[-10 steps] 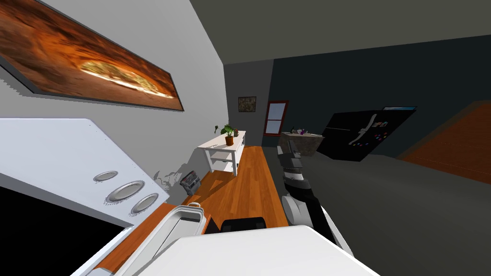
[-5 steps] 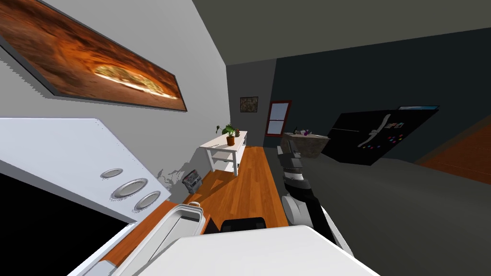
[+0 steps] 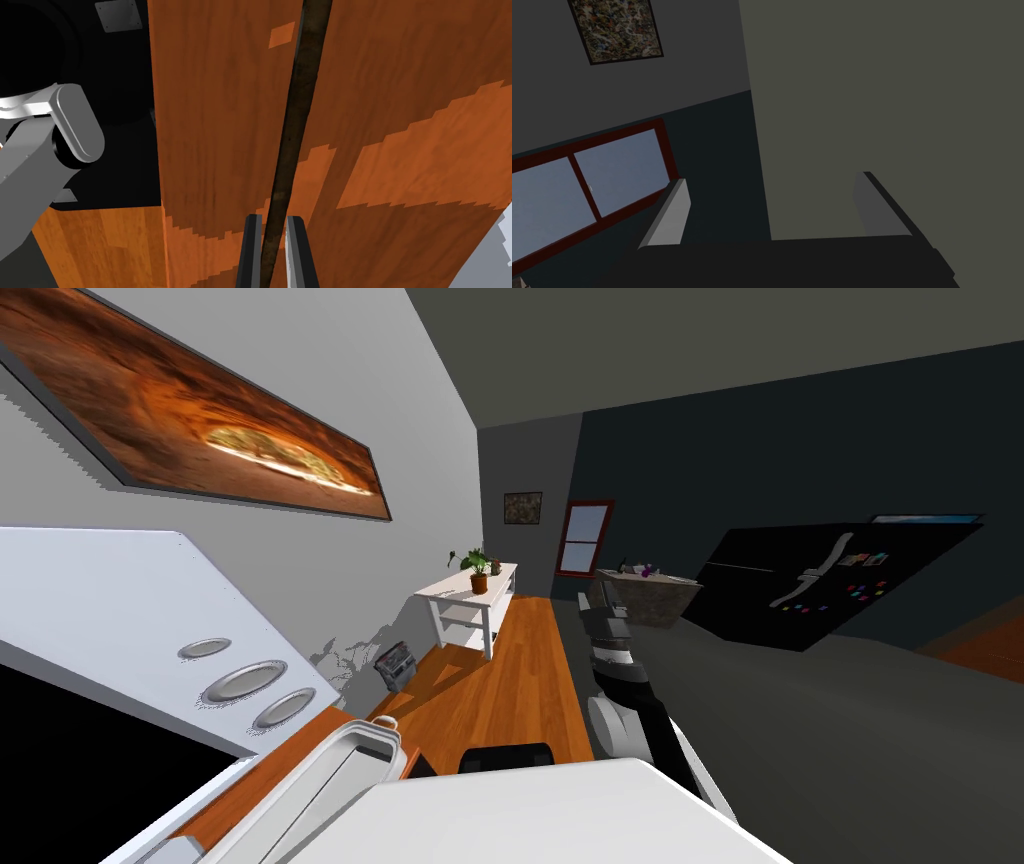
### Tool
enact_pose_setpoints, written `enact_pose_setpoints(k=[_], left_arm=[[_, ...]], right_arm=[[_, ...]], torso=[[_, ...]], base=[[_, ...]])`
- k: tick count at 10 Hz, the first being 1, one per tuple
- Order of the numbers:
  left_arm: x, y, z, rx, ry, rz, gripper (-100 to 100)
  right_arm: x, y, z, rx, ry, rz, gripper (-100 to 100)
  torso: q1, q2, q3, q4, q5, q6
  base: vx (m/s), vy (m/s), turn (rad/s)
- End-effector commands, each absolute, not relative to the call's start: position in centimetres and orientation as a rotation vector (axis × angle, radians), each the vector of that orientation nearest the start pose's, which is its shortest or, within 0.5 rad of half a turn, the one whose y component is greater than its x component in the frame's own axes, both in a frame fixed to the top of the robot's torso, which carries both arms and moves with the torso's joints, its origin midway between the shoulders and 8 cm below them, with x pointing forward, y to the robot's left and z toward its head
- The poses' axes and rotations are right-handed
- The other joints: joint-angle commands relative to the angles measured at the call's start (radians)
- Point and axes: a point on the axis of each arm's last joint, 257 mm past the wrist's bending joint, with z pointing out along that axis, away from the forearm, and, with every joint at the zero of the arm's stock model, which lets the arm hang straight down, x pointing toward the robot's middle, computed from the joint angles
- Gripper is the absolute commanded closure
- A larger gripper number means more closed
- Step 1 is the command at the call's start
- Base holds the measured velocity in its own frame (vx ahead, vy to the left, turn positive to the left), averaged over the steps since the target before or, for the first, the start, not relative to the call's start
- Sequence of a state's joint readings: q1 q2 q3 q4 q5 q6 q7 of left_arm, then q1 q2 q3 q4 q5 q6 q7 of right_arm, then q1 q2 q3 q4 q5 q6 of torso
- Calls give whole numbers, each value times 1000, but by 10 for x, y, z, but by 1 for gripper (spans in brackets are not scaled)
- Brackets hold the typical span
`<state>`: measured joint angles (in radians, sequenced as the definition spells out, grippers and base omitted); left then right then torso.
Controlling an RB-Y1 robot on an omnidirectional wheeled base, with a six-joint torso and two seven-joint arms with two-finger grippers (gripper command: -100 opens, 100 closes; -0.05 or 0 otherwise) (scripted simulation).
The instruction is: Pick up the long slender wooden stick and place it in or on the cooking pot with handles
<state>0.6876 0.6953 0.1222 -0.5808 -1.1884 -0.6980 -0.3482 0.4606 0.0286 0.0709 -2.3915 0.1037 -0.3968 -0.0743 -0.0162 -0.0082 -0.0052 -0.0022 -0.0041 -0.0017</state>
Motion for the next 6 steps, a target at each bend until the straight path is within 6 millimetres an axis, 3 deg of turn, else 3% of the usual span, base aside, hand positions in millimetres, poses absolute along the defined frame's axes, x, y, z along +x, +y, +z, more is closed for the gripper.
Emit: enact_pose_setpoints(k=[1,3,4,6], left_arm=[[-170,579,-525,119,3040,89,100],[-175,588,-517,101,3050,107,100],[-186,605,-502,69,3068,144,100],[-190,614,-494,55,3076,162,100]], right_arm=[[343,-244,67,617,596,1393,0],[343,-244,67,617,596,1392,0],[343,-244,67,617,596,1392,0],[343,-244,67,617,596,1392,0]], torso=[[0,0,0,0,0,0],[7,3,1,0,1,0],[8,5,2,0,1,-1],[4,3,2,0,1,-1]], base=[[119,-170,83],[47,-90,25],[81,-163,106],[53,-137,64]])
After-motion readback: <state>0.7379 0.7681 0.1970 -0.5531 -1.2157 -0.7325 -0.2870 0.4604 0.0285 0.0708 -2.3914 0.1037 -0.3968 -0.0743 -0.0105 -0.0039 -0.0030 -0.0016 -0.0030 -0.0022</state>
